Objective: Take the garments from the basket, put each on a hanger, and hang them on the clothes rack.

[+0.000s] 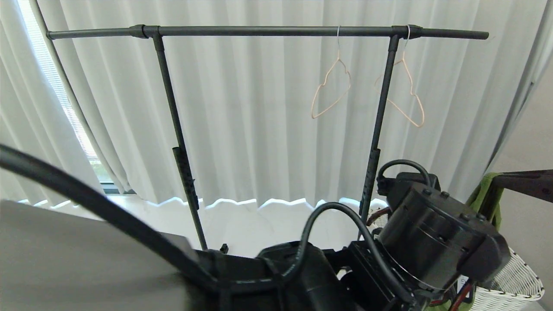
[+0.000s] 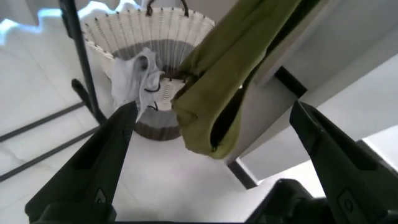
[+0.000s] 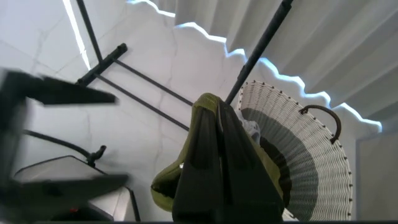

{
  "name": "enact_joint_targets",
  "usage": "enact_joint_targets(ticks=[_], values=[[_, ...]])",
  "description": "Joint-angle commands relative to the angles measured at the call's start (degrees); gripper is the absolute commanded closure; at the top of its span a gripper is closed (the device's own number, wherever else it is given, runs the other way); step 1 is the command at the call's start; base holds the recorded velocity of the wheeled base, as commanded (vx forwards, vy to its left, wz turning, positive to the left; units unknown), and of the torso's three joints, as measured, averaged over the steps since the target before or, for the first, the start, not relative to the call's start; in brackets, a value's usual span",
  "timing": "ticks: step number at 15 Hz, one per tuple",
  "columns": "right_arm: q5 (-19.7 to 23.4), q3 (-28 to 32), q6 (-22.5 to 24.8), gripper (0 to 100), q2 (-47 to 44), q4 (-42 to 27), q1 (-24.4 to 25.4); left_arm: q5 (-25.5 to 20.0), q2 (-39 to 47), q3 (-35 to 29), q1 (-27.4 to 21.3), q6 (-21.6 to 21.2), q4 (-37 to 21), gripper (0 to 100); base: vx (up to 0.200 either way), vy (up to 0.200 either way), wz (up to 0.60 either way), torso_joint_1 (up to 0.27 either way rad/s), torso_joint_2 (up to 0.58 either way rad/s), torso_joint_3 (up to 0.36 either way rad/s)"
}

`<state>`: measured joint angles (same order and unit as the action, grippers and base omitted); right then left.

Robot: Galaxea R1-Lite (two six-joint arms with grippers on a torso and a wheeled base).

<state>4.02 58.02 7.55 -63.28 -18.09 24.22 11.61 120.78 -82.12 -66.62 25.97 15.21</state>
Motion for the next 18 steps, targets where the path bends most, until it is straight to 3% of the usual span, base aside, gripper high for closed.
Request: enact_joint_targets(ticks=[1,14,15,18], values=[[0.02,-0.1,0.01,100,0.53,-0.1,0.04,0.17,7.01,-2.61,0.09,0.05,-0.01,0,0.0,0.0,0.0,0.0,0.0,0.0],[0.11,-3.17,0.36,100,4.22,-0.45,0.3,0.61,17.56,-5.25,0.09,0.14,-0.01,0,0.0,0.0,0.0,0.0,0.0,0.0],[0.11,-3.17,0.36,100,4.31,-0.45,0.3,0.7,17.73,-5.07,0.0,0.14,-0.01,100,0.0,0.0,0.0,0.0,0.0,0.0],[-0.07,-3.26,0.36,100,4.13,-0.45,0.04,2.9,17.47,-4.81,-0.7,0.14,-0.01,100,0.0,0.0,0.0,0.0,0.0,0.0]])
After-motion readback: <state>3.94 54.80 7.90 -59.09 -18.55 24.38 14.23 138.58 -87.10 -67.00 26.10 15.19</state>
